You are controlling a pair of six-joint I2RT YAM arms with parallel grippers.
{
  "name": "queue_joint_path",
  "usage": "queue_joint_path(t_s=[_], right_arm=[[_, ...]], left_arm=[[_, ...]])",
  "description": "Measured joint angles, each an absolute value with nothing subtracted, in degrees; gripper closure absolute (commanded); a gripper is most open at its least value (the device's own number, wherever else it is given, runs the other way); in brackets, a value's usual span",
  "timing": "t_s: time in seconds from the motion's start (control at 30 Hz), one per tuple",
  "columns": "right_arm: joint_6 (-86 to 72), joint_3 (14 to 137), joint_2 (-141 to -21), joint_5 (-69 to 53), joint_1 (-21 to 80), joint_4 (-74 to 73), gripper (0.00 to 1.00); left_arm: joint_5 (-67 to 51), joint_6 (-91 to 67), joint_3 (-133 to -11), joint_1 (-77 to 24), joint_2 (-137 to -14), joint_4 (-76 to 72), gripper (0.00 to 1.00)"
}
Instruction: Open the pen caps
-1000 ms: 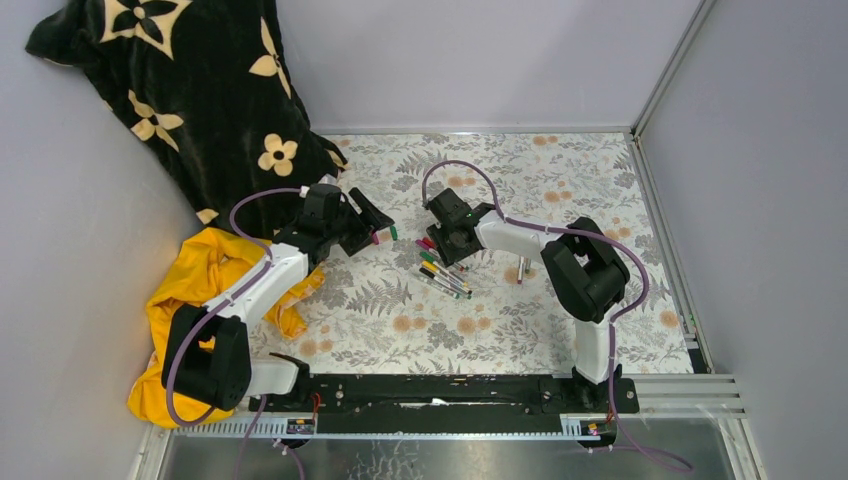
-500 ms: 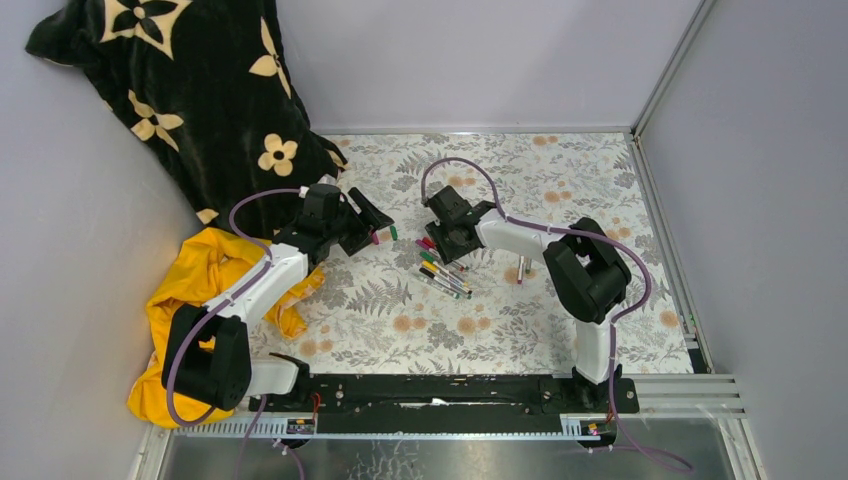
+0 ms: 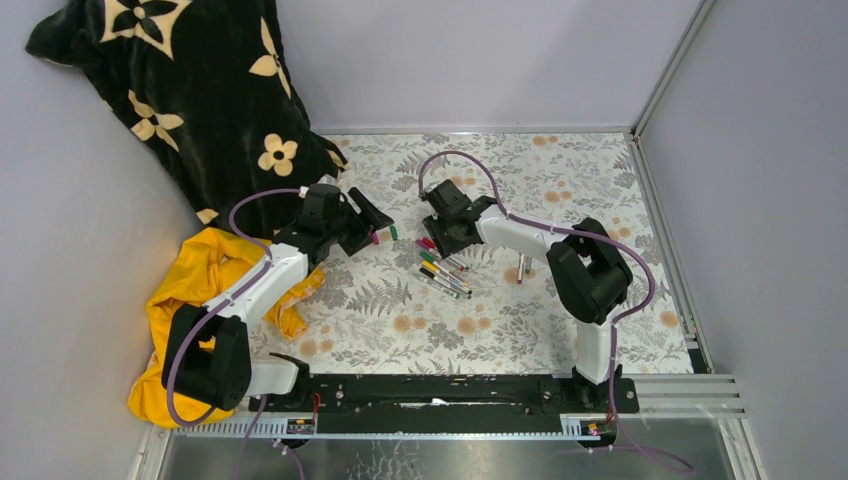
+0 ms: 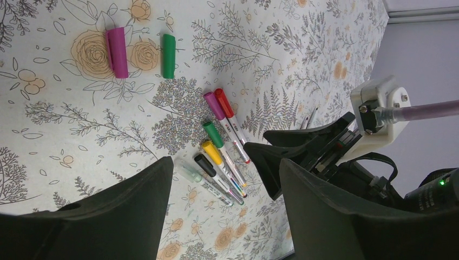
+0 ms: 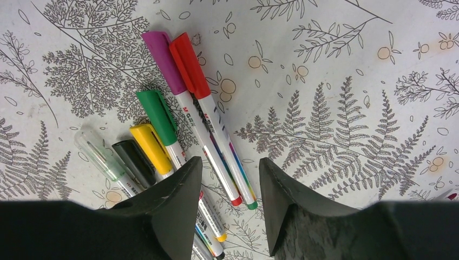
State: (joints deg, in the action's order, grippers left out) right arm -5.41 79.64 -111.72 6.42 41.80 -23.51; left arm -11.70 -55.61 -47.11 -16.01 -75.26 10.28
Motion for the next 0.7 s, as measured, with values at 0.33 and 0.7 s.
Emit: queue_joint_path(t_s=[0.33,0.7], right_arm=[[-4.8,79.6,-111.9,6.4,41.8,-23.2,0.5],[-4.7,78.6,-113.8,6.3,41.1,-21.9,0.5]], left_arm=[[-11.7,-55.6,-47.1,-15.6,-75.3,10.1,0.21],[-11.7,-55.7,-46.8,-15.6,-75.3,9.6,0.21]])
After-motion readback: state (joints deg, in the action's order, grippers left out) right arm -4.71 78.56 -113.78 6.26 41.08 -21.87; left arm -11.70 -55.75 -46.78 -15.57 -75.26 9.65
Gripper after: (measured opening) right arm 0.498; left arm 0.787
